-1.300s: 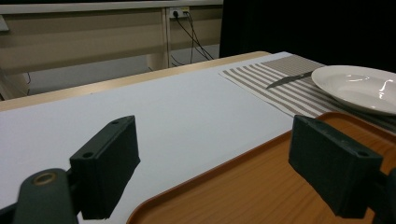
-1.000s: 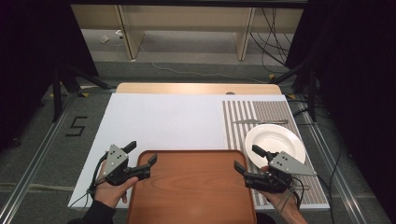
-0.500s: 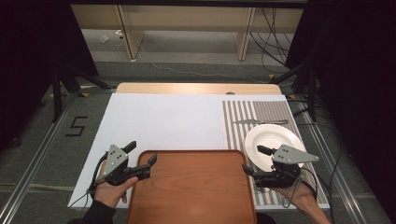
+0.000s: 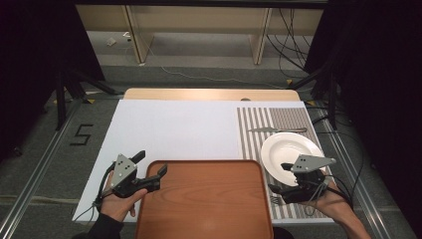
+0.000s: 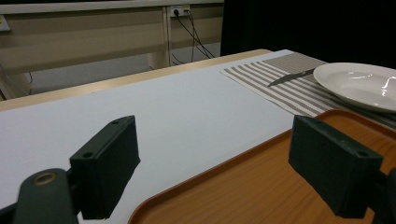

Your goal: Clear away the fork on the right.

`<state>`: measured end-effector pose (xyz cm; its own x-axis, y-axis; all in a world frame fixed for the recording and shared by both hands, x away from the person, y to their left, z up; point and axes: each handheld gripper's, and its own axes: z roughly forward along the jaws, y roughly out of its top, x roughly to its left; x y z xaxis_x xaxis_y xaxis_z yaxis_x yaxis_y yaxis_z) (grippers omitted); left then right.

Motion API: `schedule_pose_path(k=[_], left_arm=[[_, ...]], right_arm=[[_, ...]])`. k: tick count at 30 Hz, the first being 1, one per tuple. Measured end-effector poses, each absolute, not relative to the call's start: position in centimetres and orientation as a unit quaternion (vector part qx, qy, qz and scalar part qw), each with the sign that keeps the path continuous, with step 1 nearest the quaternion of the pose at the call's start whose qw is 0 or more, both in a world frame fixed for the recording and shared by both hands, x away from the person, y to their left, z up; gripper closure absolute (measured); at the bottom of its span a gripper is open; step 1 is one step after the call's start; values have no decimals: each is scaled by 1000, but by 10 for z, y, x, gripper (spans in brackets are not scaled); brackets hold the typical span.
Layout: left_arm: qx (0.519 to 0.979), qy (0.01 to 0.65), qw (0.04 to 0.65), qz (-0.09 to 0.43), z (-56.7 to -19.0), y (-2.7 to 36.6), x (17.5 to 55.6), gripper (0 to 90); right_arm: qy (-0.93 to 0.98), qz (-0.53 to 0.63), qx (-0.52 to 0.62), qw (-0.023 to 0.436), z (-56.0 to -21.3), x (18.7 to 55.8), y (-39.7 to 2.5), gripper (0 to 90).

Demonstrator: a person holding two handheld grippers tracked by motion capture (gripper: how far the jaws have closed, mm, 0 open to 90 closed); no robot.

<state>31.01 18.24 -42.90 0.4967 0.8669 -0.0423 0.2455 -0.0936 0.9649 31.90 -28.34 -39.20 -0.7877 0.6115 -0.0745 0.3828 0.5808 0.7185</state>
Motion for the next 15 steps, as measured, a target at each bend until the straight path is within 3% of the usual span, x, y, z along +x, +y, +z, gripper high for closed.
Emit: schedule_pose_path(k=[15], left_arm=[[682, 407, 533, 294, -429, 182, 310, 159]], right_arm=[[915, 270, 279, 113, -404, 322, -298, 267]])
